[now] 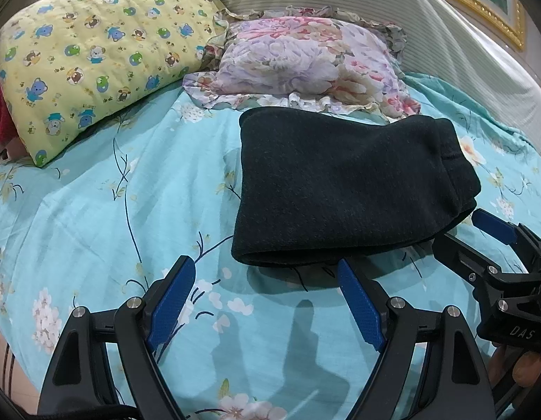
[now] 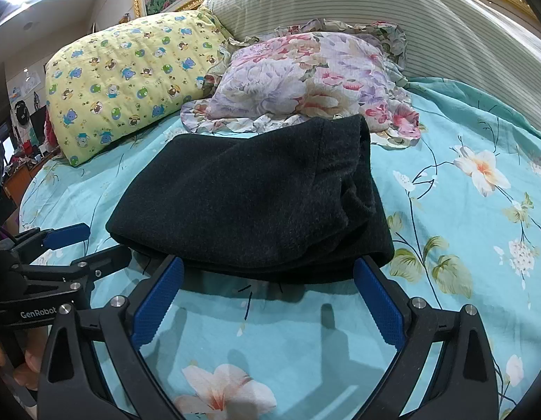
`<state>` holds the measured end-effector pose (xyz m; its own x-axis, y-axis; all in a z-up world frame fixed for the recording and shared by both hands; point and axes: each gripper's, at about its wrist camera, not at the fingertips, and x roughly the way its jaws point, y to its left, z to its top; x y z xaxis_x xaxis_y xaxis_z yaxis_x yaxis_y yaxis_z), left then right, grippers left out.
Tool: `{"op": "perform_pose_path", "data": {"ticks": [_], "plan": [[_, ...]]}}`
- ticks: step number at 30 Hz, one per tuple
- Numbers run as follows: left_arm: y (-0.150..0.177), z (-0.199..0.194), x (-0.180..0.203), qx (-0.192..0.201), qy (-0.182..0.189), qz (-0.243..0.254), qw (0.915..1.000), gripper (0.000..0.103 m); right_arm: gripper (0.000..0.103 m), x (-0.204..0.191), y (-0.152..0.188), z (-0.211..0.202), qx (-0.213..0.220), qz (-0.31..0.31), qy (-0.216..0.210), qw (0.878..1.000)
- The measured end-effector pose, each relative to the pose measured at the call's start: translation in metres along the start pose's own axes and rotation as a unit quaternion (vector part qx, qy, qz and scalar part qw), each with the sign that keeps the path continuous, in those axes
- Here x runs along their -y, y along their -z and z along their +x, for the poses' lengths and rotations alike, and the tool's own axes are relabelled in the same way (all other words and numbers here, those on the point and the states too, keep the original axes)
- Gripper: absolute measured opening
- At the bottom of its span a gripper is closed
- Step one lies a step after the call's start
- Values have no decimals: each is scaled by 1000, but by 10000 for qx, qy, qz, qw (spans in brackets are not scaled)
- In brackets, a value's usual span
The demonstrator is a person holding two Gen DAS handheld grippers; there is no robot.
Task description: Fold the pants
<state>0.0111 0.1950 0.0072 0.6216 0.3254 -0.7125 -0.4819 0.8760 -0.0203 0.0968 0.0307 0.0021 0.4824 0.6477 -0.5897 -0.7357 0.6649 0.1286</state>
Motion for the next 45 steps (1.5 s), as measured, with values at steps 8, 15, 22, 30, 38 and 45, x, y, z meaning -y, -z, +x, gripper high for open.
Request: {"op": "perform_pose_path", "data": {"ticks": [8, 15, 22, 30, 38, 45], "plan": [[-1, -1, -2, 23, -7, -2, 10000, 84, 98, 0, 0, 0, -1, 1, -7, 10000], [-1, -4, -1, 65, -23, 6, 10000, 84, 98, 0, 1, -1, 8, 2, 0, 10000], [-1, -5, -1, 65, -30, 5, 10000, 84, 98, 1, 0, -1, 11, 8, 0, 10000], [-2, -6, -1, 75, -37, 5, 10000, 84, 98, 2, -1, -3, 20, 15, 1, 10000], [-6, -11, -2, 111, -6, -17, 9999, 84, 98, 2, -3, -8, 57, 40, 5, 10000], [-10, -17, 0, 322, -35, 6, 9995, 84, 98, 5, -6, -11, 100, 68, 9, 9999]]}}
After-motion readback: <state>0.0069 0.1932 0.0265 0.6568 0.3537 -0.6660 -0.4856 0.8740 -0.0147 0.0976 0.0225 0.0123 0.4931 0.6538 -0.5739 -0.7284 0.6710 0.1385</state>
